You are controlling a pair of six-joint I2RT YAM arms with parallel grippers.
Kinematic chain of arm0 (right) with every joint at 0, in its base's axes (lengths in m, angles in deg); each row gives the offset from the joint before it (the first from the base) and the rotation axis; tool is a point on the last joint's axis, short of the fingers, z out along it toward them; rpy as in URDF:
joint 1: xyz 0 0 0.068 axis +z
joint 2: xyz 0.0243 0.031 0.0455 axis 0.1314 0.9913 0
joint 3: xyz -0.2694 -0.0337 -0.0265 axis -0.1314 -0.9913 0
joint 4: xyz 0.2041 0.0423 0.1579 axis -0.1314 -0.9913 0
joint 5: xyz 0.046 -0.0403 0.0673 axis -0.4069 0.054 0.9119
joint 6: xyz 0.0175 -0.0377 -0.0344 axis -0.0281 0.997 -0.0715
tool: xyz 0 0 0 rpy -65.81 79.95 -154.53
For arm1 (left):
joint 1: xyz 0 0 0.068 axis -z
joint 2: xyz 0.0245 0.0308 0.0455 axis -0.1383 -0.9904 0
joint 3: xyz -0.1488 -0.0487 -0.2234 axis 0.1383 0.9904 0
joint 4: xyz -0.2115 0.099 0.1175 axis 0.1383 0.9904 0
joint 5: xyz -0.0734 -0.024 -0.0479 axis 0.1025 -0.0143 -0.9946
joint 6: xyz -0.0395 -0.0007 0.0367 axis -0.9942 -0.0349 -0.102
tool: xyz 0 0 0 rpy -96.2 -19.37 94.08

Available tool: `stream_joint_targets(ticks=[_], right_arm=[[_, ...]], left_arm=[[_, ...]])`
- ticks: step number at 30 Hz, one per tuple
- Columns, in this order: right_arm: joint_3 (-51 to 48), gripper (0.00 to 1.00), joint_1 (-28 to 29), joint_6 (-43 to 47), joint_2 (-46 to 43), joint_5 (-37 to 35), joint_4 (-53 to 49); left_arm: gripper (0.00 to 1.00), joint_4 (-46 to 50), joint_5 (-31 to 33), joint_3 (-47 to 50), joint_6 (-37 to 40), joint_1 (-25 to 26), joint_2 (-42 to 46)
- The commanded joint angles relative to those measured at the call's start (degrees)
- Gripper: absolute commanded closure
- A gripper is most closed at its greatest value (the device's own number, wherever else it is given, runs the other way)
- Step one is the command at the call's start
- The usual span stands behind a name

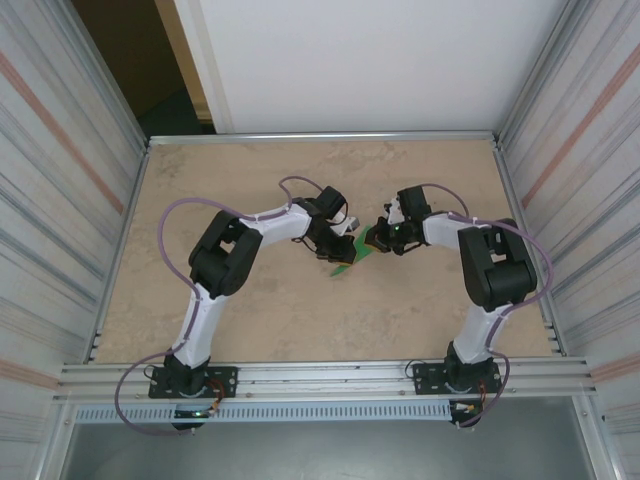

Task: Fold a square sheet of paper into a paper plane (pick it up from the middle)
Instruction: Fold the wing for the fifth time at the center of the table.

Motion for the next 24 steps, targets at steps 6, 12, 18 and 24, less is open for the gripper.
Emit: stream_joint_targets(ticks=[6,12,18,24], right_arm=[[-1.44,0.95,3.27,-4.1,-1.27,-2.56,-0.71],[-0.97,0.96,3.59,-4.41,1.58,-3.63,-1.21],[-1.74,0.97,2.08,-3.66,4.2,-3.84,-1.04],[-1.91,0.97,1.85,-1.52,7.07,-4.21,-1.69]], left_arm=[[0.89,2.17,2.39,0.41,0.37,-0.13,-2.6],[0.89,1.83,2.26,0.8,0.18,-0.19,-1.39],[0.89,0.79,1.28,1.75,-0.45,-0.3,1.04],[0.87,-0.46,-0.12,1.6,-0.55,-0.32,4.51]])
